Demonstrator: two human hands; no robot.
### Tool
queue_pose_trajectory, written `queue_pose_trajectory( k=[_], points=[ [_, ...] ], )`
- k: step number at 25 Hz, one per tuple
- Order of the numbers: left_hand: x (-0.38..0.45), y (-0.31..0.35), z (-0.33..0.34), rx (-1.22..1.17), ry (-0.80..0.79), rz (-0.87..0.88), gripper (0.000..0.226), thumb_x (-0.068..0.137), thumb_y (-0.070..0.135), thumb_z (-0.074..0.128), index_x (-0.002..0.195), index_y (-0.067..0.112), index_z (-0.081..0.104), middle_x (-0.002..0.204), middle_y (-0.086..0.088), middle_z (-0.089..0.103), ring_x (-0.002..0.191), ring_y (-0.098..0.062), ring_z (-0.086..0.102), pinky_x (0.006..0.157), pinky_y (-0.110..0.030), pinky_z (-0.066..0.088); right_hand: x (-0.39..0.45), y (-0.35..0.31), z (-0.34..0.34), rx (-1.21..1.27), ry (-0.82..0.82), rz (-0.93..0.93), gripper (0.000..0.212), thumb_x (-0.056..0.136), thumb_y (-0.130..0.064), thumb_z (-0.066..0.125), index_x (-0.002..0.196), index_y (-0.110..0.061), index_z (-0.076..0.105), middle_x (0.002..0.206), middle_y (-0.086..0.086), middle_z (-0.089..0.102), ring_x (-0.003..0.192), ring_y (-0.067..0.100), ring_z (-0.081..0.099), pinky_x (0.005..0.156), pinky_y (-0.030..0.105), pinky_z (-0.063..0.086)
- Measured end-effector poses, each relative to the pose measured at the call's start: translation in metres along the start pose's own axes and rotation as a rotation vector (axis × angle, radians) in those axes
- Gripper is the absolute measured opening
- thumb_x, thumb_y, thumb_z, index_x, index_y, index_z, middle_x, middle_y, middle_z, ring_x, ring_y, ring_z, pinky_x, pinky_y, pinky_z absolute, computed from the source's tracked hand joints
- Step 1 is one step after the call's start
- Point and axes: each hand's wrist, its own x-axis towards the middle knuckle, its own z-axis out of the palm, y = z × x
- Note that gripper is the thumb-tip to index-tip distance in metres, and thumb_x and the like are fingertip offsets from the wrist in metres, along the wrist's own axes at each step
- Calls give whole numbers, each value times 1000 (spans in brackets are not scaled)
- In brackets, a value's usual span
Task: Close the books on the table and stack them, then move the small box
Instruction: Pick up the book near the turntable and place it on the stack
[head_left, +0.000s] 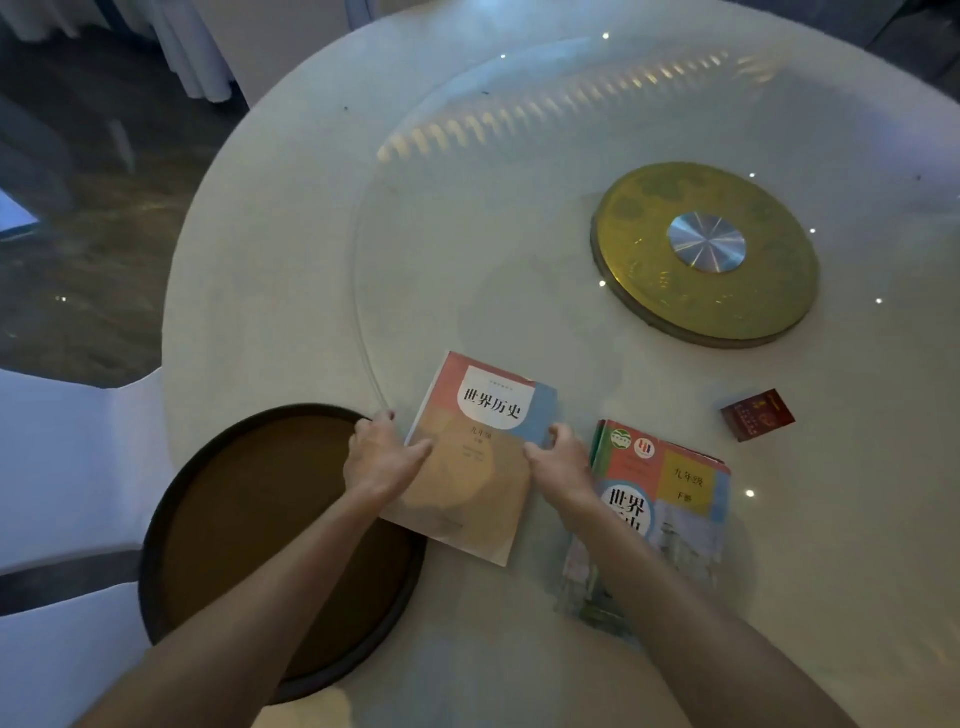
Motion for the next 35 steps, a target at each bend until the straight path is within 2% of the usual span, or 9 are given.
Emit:
queue_pose_trajectory(
  k=[3,7,10,13,19,22,26,31,35],
  points=[
    [4,-10,0,-85,-163,-42,60,86,40,72,134,10,51,128,-9,60,105,-24,60,70,-32,50,-20,11,18,123,-50,168,23,93,-23,61,112,-12,59,113,8,65,90,18,63,68,32,52],
    [-2,-23,8,-114,-159,17,37,89,39,68,115,13,63,111,-4,69,96,-22,65,74,-36,53,-26,29,30,197,-69,194,32,82,-30,60,108,-13,68,104,5,75,95,23,72,88,51,62],
    [-9,-28,8,-367,-269,89,28,95,29,64,120,15,69,111,-3,74,100,-23,70,83,-41,58,-35,30,25,211,-89,181,32,90,-26,63,118,-11,67,111,4,74,98,19,70,81,37,59],
    [-14,-20,-2,-643,-409,80,24,98,25,62,121,23,68,114,-8,75,105,-31,71,94,-54,56,-37,35,20,238,-99,157,36,94,-29,66,123,-8,67,117,7,72,99,19,66,91,42,57],
    [-35,35,-13,-868,-721,168,42,87,36,73,127,23,66,123,-10,72,112,-34,67,97,-56,53,-55,32,-15,871,-192,321,23,99,-28,65,108,-7,71,97,10,72,91,22,66,90,39,57],
    [-43,68,-2,-889,-700,149,28,90,30,71,118,25,71,114,-6,76,104,-29,70,95,-54,54,-59,42,-51,1015,-126,268,17,98,-18,63,110,-10,72,102,9,77,102,26,66,90,46,53],
    [-56,89,35,-834,-673,106,25,99,20,61,123,17,67,111,-9,76,91,-24,72,79,-43,58,-54,74,-102,862,37,233,26,97,-10,63,123,-8,67,119,13,77,105,31,70,98,58,54],
    [-90,98,100,-646,-515,36,15,92,20,70,106,14,72,107,-11,76,95,-28,71,85,-40,58,-57,132,-137,656,178,253,16,96,-11,66,110,-3,69,107,15,79,98,32,76,92,55,61],
    [-113,96,127,-385,-409,106,5,89,22,71,94,21,71,92,-4,76,77,-16,69,64,-26,53,-64,168,-144,531,220,272,14,96,-9,67,105,1,71,103,15,78,84,23,73,68,33,58]
  ],
)
